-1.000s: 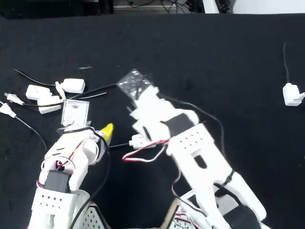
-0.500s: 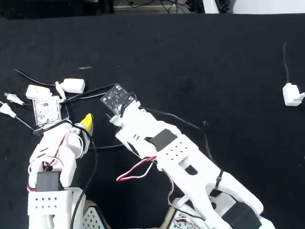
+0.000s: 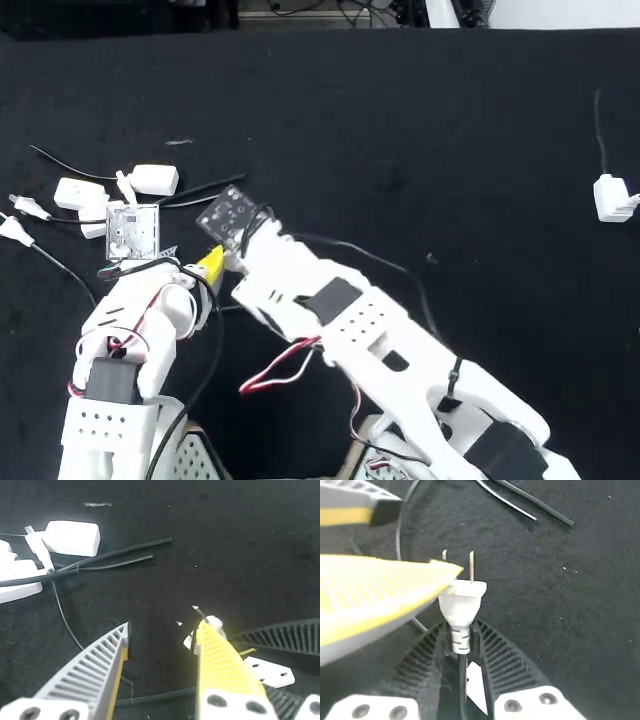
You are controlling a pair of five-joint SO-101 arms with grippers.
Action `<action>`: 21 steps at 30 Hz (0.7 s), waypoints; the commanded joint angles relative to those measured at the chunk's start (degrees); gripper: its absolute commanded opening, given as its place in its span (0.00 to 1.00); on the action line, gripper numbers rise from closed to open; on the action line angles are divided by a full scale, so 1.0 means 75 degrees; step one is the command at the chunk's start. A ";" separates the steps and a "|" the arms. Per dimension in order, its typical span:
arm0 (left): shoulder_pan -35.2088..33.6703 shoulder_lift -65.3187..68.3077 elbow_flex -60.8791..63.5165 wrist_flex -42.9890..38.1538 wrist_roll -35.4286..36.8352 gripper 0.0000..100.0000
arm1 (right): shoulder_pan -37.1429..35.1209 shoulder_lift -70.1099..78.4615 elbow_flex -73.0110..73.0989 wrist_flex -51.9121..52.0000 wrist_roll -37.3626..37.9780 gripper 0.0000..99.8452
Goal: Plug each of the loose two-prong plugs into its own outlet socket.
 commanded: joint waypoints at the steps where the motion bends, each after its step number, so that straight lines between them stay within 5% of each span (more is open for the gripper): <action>1: 0.0088 -0.0035 -0.0451 -0.0023 -0.0082 0.22 | -0.0176 -0.0041 -0.0029 -0.0129 -0.0082 0.01; 21: 0.0029 -0.0023 0.0170 -0.0352 -0.0399 0.22 | -0.0141 -0.1471 0.0346 0.0246 -0.0563 0.01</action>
